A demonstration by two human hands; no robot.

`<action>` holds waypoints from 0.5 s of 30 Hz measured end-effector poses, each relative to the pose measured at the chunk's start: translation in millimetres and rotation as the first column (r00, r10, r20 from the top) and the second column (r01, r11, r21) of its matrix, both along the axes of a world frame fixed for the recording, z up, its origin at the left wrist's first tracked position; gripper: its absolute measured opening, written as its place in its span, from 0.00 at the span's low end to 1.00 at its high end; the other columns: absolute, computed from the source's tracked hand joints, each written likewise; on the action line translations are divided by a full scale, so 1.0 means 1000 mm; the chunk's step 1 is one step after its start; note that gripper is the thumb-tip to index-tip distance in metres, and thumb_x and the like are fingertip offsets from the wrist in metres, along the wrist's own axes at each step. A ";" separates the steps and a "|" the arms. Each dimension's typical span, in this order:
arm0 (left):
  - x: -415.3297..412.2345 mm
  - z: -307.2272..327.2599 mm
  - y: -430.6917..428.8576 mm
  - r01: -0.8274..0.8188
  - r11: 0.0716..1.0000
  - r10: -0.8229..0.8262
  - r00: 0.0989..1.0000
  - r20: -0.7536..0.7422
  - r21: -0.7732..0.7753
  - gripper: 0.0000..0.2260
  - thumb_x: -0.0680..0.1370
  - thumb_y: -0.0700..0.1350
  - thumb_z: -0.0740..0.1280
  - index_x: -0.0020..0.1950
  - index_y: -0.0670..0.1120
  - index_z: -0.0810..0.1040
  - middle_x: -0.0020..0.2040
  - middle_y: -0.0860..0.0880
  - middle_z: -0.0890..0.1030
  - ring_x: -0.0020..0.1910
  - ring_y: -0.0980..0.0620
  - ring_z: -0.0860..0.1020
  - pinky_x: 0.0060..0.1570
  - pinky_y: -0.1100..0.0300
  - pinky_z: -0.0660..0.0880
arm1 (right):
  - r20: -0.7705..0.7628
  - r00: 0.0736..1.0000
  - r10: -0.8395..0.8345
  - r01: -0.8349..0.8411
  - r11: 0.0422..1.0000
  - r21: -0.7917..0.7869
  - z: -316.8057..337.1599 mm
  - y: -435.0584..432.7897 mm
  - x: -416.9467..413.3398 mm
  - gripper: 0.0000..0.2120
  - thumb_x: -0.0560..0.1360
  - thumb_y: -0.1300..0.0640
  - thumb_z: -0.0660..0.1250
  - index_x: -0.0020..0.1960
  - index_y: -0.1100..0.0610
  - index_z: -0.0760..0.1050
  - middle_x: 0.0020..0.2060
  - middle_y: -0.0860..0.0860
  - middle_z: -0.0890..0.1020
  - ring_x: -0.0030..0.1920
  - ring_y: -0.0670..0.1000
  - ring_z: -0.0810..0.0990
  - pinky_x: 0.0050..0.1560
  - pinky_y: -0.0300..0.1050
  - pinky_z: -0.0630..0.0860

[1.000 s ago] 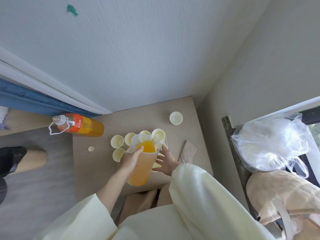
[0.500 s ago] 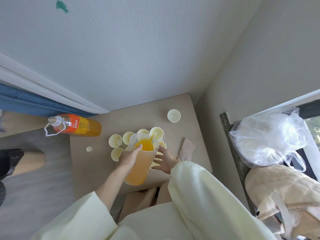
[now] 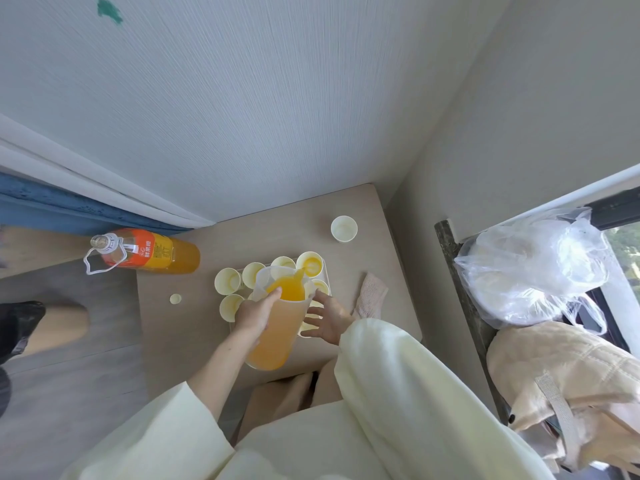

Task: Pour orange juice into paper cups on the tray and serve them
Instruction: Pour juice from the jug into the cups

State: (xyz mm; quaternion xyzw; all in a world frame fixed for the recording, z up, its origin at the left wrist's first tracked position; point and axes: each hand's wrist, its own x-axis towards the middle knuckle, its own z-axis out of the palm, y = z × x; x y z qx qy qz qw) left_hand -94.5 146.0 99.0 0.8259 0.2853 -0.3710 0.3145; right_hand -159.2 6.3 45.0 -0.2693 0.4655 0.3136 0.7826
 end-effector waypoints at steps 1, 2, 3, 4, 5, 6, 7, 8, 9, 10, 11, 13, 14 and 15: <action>0.000 0.000 0.000 0.001 1.000 -0.001 1.000 0.000 0.001 0.26 0.74 0.62 0.67 0.29 0.44 0.63 0.26 0.47 0.67 0.29 0.48 0.69 0.34 0.57 0.65 | -0.002 1.000 0.000 0.000 1.000 0.000 -0.001 0.000 0.000 0.20 0.82 0.45 0.55 0.67 0.55 0.71 0.58 0.57 0.76 0.63 0.59 0.73 0.42 0.55 0.78; 0.000 0.000 0.000 0.001 1.000 -0.001 1.000 -0.002 0.001 0.26 0.74 0.62 0.67 0.29 0.44 0.63 0.26 0.47 0.67 0.29 0.48 0.69 0.34 0.58 0.66 | -0.006 1.000 0.000 0.000 1.000 0.000 -0.001 0.000 0.001 0.21 0.82 0.45 0.55 0.69 0.55 0.70 0.61 0.58 0.75 0.65 0.59 0.72 0.42 0.55 0.78; 0.000 -0.001 0.001 0.001 1.000 -0.001 1.000 -0.004 0.003 0.26 0.73 0.62 0.67 0.29 0.44 0.63 0.26 0.47 0.67 0.29 0.48 0.69 0.34 0.58 0.65 | -0.010 1.000 0.001 -0.001 1.000 0.001 -0.002 0.000 0.001 0.22 0.82 0.44 0.56 0.69 0.55 0.70 0.63 0.58 0.73 0.67 0.60 0.71 0.43 0.55 0.78; 0.000 -0.001 0.001 0.000 1.000 0.000 1.000 -0.005 0.002 0.26 0.73 0.62 0.67 0.29 0.44 0.63 0.26 0.47 0.67 0.28 0.48 0.68 0.34 0.58 0.65 | -0.015 1.000 0.004 -0.004 1.000 0.000 -0.003 0.000 0.001 0.22 0.82 0.44 0.56 0.70 0.55 0.70 0.65 0.58 0.73 0.68 0.60 0.70 0.43 0.55 0.78; 0.001 -0.001 0.001 -0.002 1.000 0.002 1.000 -0.006 -0.003 0.26 0.73 0.62 0.67 0.29 0.44 0.63 0.26 0.47 0.67 0.28 0.48 0.68 0.34 0.58 0.65 | -0.016 1.000 0.008 -0.008 1.000 -0.001 -0.004 0.000 0.001 0.22 0.81 0.44 0.56 0.70 0.55 0.70 0.66 0.59 0.72 0.68 0.60 0.70 0.43 0.55 0.78; 0.001 -0.002 0.001 -0.003 1.000 0.003 1.000 -0.008 -0.009 0.26 0.73 0.62 0.68 0.29 0.45 0.63 0.26 0.47 0.67 0.28 0.48 0.67 0.34 0.58 0.65 | -0.016 1.000 0.010 -0.010 1.000 -0.004 -0.005 0.001 0.001 0.22 0.81 0.43 0.56 0.70 0.55 0.70 0.67 0.59 0.72 0.68 0.60 0.70 0.43 0.55 0.78; 0.001 -0.002 0.001 -0.005 1.000 0.004 1.000 -0.009 -0.015 0.26 0.73 0.62 0.68 0.30 0.45 0.63 0.26 0.48 0.66 0.27 0.48 0.67 0.34 0.58 0.64 | -0.015 1.000 0.010 -0.010 1.000 -0.005 -0.006 0.001 0.001 0.23 0.81 0.43 0.57 0.70 0.55 0.70 0.67 0.59 0.72 0.67 0.60 0.71 0.43 0.55 0.79; 0.001 -0.003 0.001 -0.007 1.000 0.007 1.000 -0.010 -0.018 0.25 0.72 0.62 0.68 0.30 0.45 0.63 0.26 0.48 0.66 0.27 0.48 0.67 0.34 0.58 0.64 | -0.014 1.000 0.009 -0.009 1.000 -0.006 -0.007 0.000 0.001 0.23 0.81 0.43 0.57 0.70 0.55 0.69 0.67 0.59 0.72 0.67 0.60 0.71 0.43 0.55 0.79; 0.001 -0.003 0.001 -0.009 1.000 0.009 1.000 -0.012 -0.018 0.25 0.72 0.63 0.68 0.30 0.45 0.64 0.26 0.48 0.66 0.27 0.48 0.67 0.35 0.59 0.64 | -0.013 1.000 0.010 -0.010 1.000 -0.007 -0.007 0.000 0.001 0.23 0.81 0.43 0.57 0.70 0.55 0.69 0.67 0.58 0.72 0.67 0.59 0.71 0.44 0.55 0.79; 0.001 -0.003 0.001 -0.006 1.000 0.006 1.000 -0.013 -0.016 0.25 0.72 0.63 0.68 0.30 0.46 0.64 0.27 0.48 0.67 0.28 0.48 0.67 0.35 0.59 0.65 | -0.010 1.000 0.012 -0.012 1.000 -0.008 -0.008 0.000 0.001 0.23 0.81 0.44 0.58 0.70 0.55 0.70 0.67 0.58 0.72 0.67 0.59 0.72 0.45 0.56 0.78; 0.001 -0.003 0.001 -0.002 1.000 0.002 1.000 -0.013 -0.012 0.25 0.72 0.64 0.68 0.30 0.46 0.64 0.27 0.48 0.67 0.28 0.48 0.68 0.35 0.58 0.65 | -0.009 1.000 0.015 -0.015 1.000 -0.009 -0.008 0.000 0.001 0.22 0.81 0.44 0.58 0.69 0.55 0.70 0.66 0.58 0.72 0.66 0.59 0.72 0.46 0.56 0.78; 0.000 -0.004 0.002 0.001 1.000 -0.001 1.000 -0.014 -0.009 0.25 0.71 0.64 0.68 0.31 0.46 0.65 0.27 0.48 0.68 0.29 0.48 0.69 0.36 0.58 0.66 | -0.006 1.000 0.022 -0.022 1.000 -0.014 -0.009 -0.001 0.001 0.22 0.81 0.45 0.58 0.69 0.55 0.70 0.66 0.58 0.72 0.66 0.59 0.72 0.47 0.57 0.78; 0.000 -0.004 0.002 0.001 1.000 -0.001 1.000 -0.013 -0.009 0.25 0.71 0.64 0.68 0.31 0.46 0.65 0.28 0.48 0.68 0.29 0.48 0.69 0.36 0.58 0.66 | -0.006 1.000 0.026 -0.026 1.000 -0.016 -0.009 -0.001 0.001 0.22 0.81 0.45 0.58 0.70 0.56 0.70 0.67 0.58 0.72 0.66 0.60 0.72 0.47 0.57 0.78; 0.000 -0.004 0.002 0.000 1.000 0.000 1.000 -0.014 -0.008 0.24 0.71 0.65 0.68 0.32 0.46 0.66 0.28 0.48 0.68 0.30 0.48 0.69 0.36 0.58 0.66 | -0.007 1.000 0.030 -0.030 0.999 -0.018 -0.009 -0.001 0.001 0.22 0.81 0.45 0.58 0.70 0.56 0.69 0.67 0.58 0.72 0.66 0.60 0.72 0.48 0.57 0.78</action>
